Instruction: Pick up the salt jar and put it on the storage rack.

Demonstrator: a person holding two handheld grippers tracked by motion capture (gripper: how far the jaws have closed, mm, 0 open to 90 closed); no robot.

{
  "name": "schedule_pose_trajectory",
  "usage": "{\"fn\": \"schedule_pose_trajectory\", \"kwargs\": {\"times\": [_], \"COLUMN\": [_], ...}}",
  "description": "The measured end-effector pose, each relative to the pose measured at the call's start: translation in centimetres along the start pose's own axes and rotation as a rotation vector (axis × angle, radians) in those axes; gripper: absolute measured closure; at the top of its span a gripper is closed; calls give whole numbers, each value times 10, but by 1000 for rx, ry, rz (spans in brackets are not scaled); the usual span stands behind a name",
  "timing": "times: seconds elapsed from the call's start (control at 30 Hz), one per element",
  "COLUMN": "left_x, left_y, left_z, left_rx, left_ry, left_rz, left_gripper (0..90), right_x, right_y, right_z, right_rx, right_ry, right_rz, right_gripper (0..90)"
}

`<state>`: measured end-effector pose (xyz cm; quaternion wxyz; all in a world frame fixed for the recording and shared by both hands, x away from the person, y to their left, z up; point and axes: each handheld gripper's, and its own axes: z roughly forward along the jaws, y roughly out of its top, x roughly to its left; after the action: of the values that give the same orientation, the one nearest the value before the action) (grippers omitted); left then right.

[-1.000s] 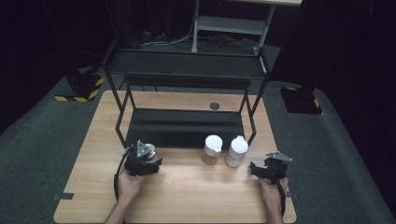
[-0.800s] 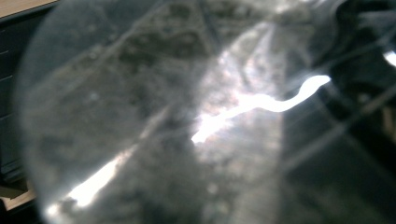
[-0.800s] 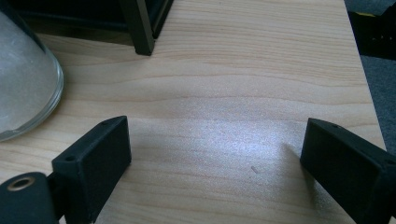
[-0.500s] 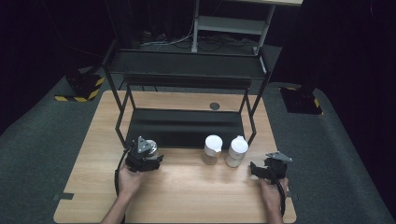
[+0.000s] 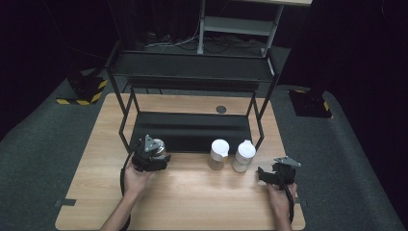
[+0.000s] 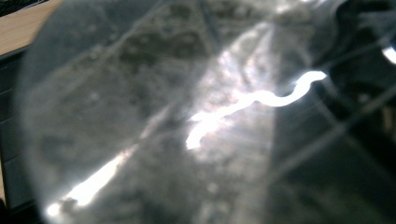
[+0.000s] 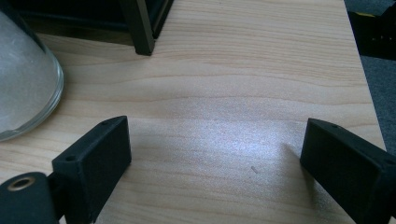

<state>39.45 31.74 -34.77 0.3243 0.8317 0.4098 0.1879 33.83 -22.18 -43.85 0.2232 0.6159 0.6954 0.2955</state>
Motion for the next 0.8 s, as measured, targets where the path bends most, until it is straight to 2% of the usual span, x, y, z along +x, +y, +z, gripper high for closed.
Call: {"fn": "schedule_pose_trajectory", "kwargs": {"times": [0.27,0.3,0.37,0.57,0.63,0.67,0.7,0.73,0.77,0.8], "left_x": [6,10,12,14,15,13,13,15,13,15], "left_y": [9,11,13,23,26,25,25,30,28,33], "left_z": [8,10,11,18,21,26,26,26,29,29], "left_rx": [-1,-6,-8,0,2,-19,-19,8,-14,9], "left_ry": [-6,-19,-23,-6,-4,3,3,2,8,6], "left_rz": [-6,-26,-35,-25,-29,-52,-52,-28,-51,-31], "left_gripper": [311,310,311,310,310,311,310,310,311,310], "right_x": [0,0,0,0,0,0,0,0,0,0], "right_y": [0,0,0,0,0,0,0,0,0,0], "right_z": [0,0,0,0,0,0,0,0,0,0], "right_rx": [0,0,0,0,0,0,0,0,0,0], "right_ry": [0,0,0,1,1,1,1,1,1,1], "right_rz": [0,0,0,0,0,0,0,0,0,0], "right_gripper": [78,79,79,79,79,79,79,79,79,79]}}
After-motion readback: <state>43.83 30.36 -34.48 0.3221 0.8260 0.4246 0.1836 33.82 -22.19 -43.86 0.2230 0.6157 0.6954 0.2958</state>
